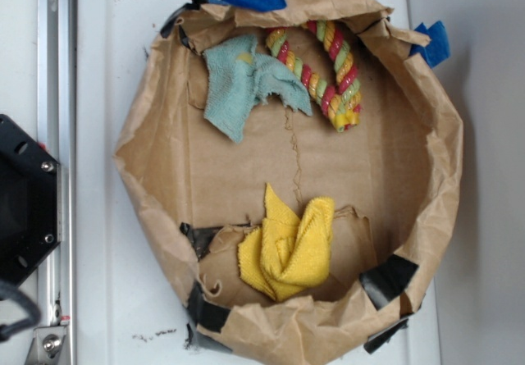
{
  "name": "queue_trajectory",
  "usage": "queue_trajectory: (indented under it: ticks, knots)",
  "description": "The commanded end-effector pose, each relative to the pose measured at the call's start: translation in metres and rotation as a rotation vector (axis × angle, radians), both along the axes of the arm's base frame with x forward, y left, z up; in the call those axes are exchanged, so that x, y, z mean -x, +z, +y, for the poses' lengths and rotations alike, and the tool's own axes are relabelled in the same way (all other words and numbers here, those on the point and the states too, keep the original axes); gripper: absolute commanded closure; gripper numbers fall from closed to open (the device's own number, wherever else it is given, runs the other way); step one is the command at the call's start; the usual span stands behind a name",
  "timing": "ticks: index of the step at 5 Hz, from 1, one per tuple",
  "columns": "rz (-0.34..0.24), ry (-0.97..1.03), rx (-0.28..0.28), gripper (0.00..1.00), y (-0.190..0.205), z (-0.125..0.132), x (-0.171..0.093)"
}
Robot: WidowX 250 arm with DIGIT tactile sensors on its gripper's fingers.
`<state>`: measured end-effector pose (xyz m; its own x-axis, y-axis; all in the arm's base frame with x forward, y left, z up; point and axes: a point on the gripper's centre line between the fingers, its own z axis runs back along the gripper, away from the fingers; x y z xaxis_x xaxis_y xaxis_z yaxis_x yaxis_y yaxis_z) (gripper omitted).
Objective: Grab the yellow cloth.
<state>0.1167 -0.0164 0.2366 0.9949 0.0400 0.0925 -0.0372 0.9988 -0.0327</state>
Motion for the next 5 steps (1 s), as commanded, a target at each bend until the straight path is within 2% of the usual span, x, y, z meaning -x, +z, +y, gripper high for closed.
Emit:
queue_trajectory:
  ticks: [1, 2, 3, 4, 5]
  knots:
    - [0.0, 0.0, 0.0, 0.0, 0.0, 0.0, 0.0]
    - [-0.049, 0.016, 0.038, 0.0, -0.007, 0.006, -0.048]
    - [-0.126, 0.096, -0.045, 0.0, -0.013, 0.012, -0.087]
    - [-0.132, -0.047, 0.055, 0.0, -0.039, 0.006, -0.11]
    - [-0.152, -0.195, 0.09, 0.0, -0.069, -0.002, -0.114]
